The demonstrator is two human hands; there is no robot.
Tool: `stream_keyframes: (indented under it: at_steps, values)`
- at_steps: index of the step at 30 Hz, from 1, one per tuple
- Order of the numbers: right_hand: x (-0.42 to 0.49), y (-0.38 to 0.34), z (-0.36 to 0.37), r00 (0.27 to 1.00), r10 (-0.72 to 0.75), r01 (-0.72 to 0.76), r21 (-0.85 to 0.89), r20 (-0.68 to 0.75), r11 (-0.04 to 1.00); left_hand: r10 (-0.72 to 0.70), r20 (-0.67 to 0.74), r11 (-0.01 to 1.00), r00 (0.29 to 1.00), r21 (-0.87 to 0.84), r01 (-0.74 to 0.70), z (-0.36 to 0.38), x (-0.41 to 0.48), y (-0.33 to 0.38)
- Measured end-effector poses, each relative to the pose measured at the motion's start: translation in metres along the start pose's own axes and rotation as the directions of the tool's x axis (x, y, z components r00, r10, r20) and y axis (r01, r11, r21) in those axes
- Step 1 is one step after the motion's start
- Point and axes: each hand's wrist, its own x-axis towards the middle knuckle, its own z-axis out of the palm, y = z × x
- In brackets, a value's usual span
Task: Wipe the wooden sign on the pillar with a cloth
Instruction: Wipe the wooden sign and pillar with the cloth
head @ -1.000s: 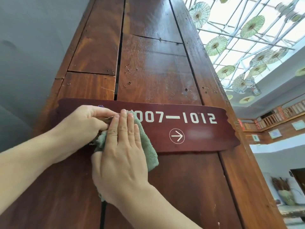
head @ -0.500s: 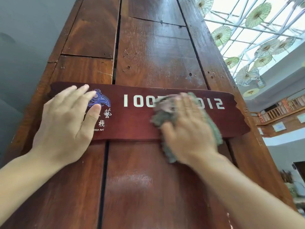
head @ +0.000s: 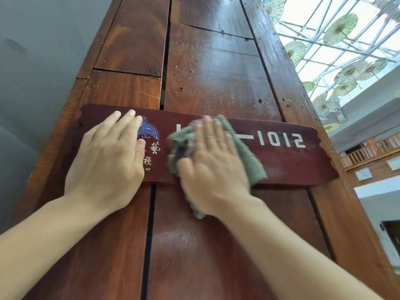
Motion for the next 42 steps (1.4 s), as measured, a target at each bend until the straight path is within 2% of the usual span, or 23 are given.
stream_keyframes:
  at_steps: [4,8,10,11,13,15,16,18,20,21,22,24,26,28,30,32,34,36,38,40,42]
  values:
    - [0.021,-0.046,0.008,0.984,-0.175,0.173,0.066,0.028,0.983,-0.024,-0.052,0.987,0.998,-0.159,0.016,0.001,0.006,-0.008]
    - [0.018,-0.018,0.002,0.933,-0.358,0.358,0.01,0.032,0.934,0.023,-0.15,0.995,0.988,-0.093,-0.038,0.017,0.005,-0.022]
    - [0.014,0.018,-0.006,0.943,-0.33,0.332,-0.054,0.047,0.942,0.029,-0.158,0.998,0.987,-0.047,-0.037,0.024,0.007,-0.027]
    - [0.013,0.041,-0.011,0.965,-0.257,0.261,-0.074,0.054,0.963,0.033,-0.146,0.999,0.989,-0.013,-0.035,0.027,0.008,-0.029]
    - [0.007,0.097,-0.024,0.998,-0.022,0.028,-0.105,0.052,0.994,0.041,-0.102,0.996,0.994,0.089,-0.031,0.031,0.008,-0.027]
    - [-0.005,0.147,-0.038,0.965,0.261,-0.256,-0.135,0.02,0.957,0.046,-0.066,0.985,0.997,0.168,-0.034,0.027,0.007,-0.02]
    - [-0.011,0.164,-0.044,0.917,0.398,-0.397,-0.113,-0.014,0.911,0.039,-0.047,0.983,0.998,0.182,-0.03,0.023,0.007,-0.015]
    - [-0.015,0.175,-0.046,0.772,0.63,-0.632,-0.002,-0.081,0.775,0.016,-0.011,0.982,1.0,0.191,-0.014,0.014,0.004,-0.007]
    - [-0.006,0.165,-0.041,0.654,0.754,-0.753,0.044,-0.059,0.657,-0.006,0.026,0.98,1.0,0.201,0.0,0.007,0.001,-0.001]
    - [0.001,0.153,-0.038,0.64,0.767,-0.766,0.044,-0.041,0.642,-0.015,0.043,0.979,0.999,0.204,0.006,0.004,0.0,0.001]
    - [0.008,0.138,-0.034,0.663,0.748,-0.747,0.036,-0.037,0.664,-0.023,0.056,0.979,0.998,0.203,0.012,0.002,-0.001,0.003]
    - [0.019,0.098,-0.024,0.779,0.626,-0.626,0.008,-0.037,0.779,-0.03,0.073,0.982,0.997,0.187,0.016,-0.001,-0.001,0.005]
    - [0.024,0.05,-0.012,0.909,0.417,-0.417,-0.023,-0.021,0.909,-0.026,0.073,0.986,0.997,0.166,0.014,-0.002,-0.001,0.005]
    - [0.022,0.011,-0.001,0.988,0.156,-0.156,-0.045,-0.003,0.987,-0.021,0.065,0.99,0.998,0.138,0.012,-0.002,-0.002,0.003]
    - [0.015,0.001,0.002,0.998,-0.06,0.062,-0.063,0.03,0.996,-0.006,0.072,0.996,0.997,0.085,0.0,-0.004,-0.002,0.0]
    - [0.005,0.023,-0.009,0.968,-0.234,0.242,-0.096,0.087,0.965,0.022,0.101,0.999,0.995,0.037,-0.026,-0.009,-0.005,-0.005]
    - [-0.009,0.063,-0.02,0.932,-0.336,0.355,-0.168,0.134,0.92,0.071,0.124,0.996,0.99,0.048,-0.077,-0.017,-0.014,-0.015]
    - [-0.022,0.109,-0.032,0.955,-0.249,0.281,-0.216,0.164,0.935,0.094,0.122,0.99,0.988,0.098,-0.106,-0.026,-0.026,-0.03]
    - [-0.03,0.144,-0.044,0.988,-0.013,0.045,-0.207,0.156,0.977,0.031,0.112,0.991,0.993,0.126,-0.045,-0.035,-0.041,-0.044]
    - [-0.033,0.157,-0.045,0.972,0.203,-0.179,-0.183,0.121,0.967,-0.035,0.112,0.995,0.993,0.098,0.024,-0.037,-0.052,-0.051]
    - [-0.028,0.149,-0.037,0.947,0.31,-0.297,-0.141,0.08,0.944,-0.05,0.123,0.998,0.991,0.047,0.044,-0.031,-0.06,-0.052]
